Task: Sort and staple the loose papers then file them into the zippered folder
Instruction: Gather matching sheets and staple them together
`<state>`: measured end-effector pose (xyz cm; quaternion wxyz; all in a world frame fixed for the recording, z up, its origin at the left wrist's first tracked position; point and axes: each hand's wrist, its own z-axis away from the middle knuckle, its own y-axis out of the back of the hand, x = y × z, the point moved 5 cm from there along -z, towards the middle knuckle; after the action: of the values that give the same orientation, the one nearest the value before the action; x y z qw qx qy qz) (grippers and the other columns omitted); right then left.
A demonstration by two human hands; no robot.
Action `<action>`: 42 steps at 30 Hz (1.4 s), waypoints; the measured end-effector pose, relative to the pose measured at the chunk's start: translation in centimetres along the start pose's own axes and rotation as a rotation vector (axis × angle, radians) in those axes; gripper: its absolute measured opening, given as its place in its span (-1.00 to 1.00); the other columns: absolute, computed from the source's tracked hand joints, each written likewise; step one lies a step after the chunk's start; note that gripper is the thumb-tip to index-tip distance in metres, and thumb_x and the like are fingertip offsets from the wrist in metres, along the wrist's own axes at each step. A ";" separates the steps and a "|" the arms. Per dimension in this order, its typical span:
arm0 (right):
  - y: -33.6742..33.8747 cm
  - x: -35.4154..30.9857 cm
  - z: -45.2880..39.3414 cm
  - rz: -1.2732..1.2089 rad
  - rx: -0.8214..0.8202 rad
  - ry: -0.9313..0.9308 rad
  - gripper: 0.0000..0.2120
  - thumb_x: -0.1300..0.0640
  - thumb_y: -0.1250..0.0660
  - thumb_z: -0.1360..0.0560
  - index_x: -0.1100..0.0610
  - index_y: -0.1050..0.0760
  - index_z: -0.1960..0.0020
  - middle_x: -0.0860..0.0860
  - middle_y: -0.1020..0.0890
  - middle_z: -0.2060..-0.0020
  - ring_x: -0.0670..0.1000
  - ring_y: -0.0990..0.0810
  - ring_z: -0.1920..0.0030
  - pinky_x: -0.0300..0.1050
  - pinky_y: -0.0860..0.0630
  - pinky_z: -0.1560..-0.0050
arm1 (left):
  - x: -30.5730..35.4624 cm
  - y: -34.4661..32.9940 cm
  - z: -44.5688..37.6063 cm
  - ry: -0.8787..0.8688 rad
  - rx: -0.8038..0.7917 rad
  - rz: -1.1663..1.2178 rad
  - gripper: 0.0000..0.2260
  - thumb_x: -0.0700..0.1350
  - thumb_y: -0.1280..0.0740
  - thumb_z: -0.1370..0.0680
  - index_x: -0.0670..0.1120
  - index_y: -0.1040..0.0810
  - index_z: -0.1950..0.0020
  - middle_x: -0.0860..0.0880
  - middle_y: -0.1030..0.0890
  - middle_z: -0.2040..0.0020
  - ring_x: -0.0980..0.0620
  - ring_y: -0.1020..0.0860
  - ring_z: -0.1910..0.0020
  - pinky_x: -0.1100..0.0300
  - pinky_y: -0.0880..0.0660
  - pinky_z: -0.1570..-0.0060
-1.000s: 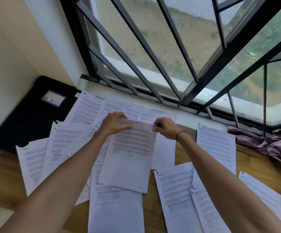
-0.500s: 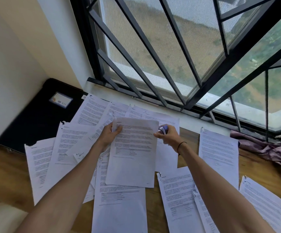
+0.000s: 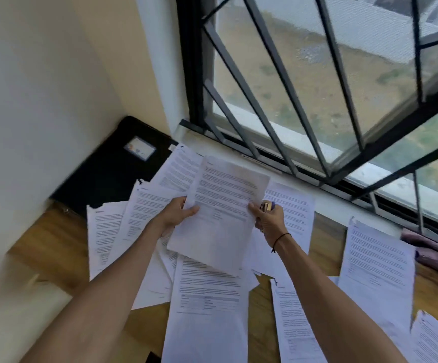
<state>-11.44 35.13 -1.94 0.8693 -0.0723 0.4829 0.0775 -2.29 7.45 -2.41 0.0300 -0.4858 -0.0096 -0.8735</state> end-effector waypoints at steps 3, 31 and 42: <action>-2.9 0.3 -0.6 0.028 -0.063 -0.009 -0.54 0.27 -0.54 -0.49 0.07 -0.26 0.30 0.00 -0.25 0.47 -0.04 -0.19 0.50 -0.20 -0.16 0.45 | 0.7 3.2 0.4 -0.016 0.151 -0.036 -0.66 -0.10 -0.38 -0.65 -0.09 -0.55 -0.43 0.01 -0.67 -0.24 -0.02 -0.63 -0.22 0.04 -0.58 -0.23; -32.0 0.0 -8.2 0.137 0.110 -0.195 -0.66 0.20 -0.62 -0.38 0.07 -0.43 0.13 0.17 -0.70 0.07 0.08 -0.57 0.29 0.00 -0.63 0.17 | 5.1 26.4 1.5 -0.011 0.864 -0.830 -0.53 -0.08 -0.42 -0.60 -0.08 -0.39 -0.48 -0.12 -0.54 -0.36 -0.13 -0.53 -0.30 -0.01 -0.51 -0.13; -34.4 -2.3 -7.7 0.524 0.059 0.043 -0.58 0.16 -0.43 -0.57 0.25 -0.38 -0.34 0.22 -0.56 -0.25 0.22 -0.61 -0.19 0.18 -0.57 -0.23 | 4.6 24.5 3.5 -0.162 0.917 -0.860 -0.75 -0.11 -0.38 -0.60 -0.05 -0.54 -0.27 -0.07 -0.56 -0.22 -0.09 -0.55 -0.18 -0.01 -0.49 -0.14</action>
<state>-11.95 -0.21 -2.28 0.8106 0.0790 0.5057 0.2844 -0.22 -17.01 2.99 -0.1192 -0.4408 -0.5793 -0.6752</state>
